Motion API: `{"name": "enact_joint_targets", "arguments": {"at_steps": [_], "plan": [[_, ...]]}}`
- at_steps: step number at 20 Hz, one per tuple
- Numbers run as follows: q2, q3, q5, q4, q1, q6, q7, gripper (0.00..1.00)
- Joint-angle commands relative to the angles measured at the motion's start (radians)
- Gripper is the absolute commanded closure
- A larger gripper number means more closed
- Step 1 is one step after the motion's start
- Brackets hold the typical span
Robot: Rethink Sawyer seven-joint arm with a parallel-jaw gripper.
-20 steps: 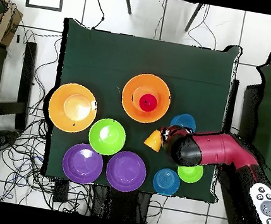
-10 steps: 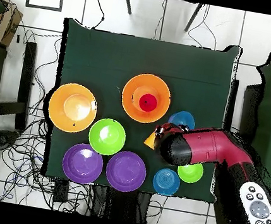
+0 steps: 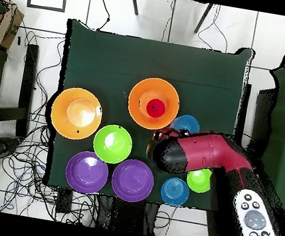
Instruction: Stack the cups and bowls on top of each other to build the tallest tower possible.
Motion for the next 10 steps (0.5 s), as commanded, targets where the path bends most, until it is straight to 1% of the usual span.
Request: {"name": "enact_joint_targets", "arguments": {"at_steps": [1, 8, 10], "plan": [[0.033, -0.082, 0.026, -0.014, 0.086, -0.08, 0.219, 1.0], [0.069, -0.127, 0.054, -0.028, 0.12, -0.116, 0.213, 1.0], [0.066, -0.129, 0.064, -0.027, 0.115, -0.118, 0.199, 1.0]]}}
